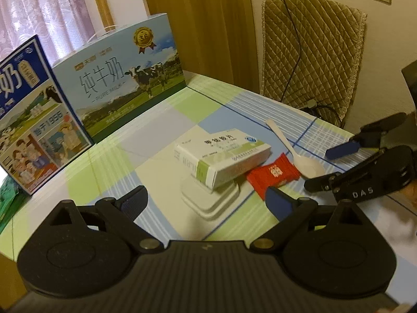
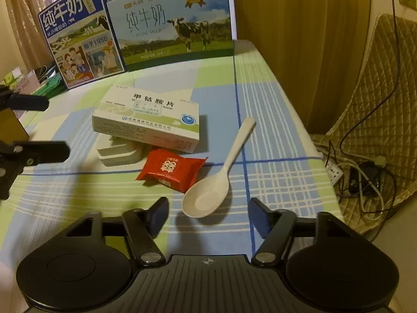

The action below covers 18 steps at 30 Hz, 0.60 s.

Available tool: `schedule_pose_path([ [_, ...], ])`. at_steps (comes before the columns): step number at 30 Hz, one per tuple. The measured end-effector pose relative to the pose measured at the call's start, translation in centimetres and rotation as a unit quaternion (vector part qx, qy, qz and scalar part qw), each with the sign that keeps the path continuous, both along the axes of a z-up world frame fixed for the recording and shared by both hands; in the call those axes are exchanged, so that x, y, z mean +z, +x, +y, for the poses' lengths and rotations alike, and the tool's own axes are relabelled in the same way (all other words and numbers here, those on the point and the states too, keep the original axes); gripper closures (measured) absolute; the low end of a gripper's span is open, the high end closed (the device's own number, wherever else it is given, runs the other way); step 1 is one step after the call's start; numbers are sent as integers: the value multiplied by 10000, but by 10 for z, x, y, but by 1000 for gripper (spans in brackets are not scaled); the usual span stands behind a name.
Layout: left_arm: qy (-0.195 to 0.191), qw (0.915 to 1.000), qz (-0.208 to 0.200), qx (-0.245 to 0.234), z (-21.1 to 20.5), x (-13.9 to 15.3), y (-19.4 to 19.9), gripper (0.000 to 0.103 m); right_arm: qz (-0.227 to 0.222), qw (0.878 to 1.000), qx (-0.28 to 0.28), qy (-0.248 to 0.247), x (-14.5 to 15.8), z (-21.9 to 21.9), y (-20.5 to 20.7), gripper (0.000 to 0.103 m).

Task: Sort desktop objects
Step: 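Grasp the white plug adapter with the left tool while the right tool grasps the white spoon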

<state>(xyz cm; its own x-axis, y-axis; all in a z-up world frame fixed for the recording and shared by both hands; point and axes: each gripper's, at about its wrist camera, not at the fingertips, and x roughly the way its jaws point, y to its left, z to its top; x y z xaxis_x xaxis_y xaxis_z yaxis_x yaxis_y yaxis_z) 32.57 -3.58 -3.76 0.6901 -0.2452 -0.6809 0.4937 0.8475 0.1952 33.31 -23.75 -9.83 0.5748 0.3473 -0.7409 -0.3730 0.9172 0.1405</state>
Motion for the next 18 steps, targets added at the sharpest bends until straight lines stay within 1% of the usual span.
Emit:
schedule_pose_path([
  [7, -4, 10000, 57, -80, -5, -17, 10, 8, -19, 10000, 37, -2, -4, 0, 1, 71],
  [10, -19, 9999, 116, -20, -3, -27, 15, 9, -58, 10000, 65, -20, -3, 1, 0, 75],
  [12, -39, 9999, 149, 1, 0, -35, 19, 9, -109, 9999, 48, -12, -2, 0, -1, 81],
  [13, -38, 9999, 150, -13, 1, -38, 21, 10, -116, 9999, 37, 9, -1, -1, -2, 87],
  [16, 27, 9998, 162, -73, 3, -49, 30, 11, -104, 9999, 19, 26, 0, -3, -2, 88],
  [18, -63, 9998, 199, -39, 4, -55, 37, 11, -71, 10000, 25, 25, -2, -4, -1, 88],
])
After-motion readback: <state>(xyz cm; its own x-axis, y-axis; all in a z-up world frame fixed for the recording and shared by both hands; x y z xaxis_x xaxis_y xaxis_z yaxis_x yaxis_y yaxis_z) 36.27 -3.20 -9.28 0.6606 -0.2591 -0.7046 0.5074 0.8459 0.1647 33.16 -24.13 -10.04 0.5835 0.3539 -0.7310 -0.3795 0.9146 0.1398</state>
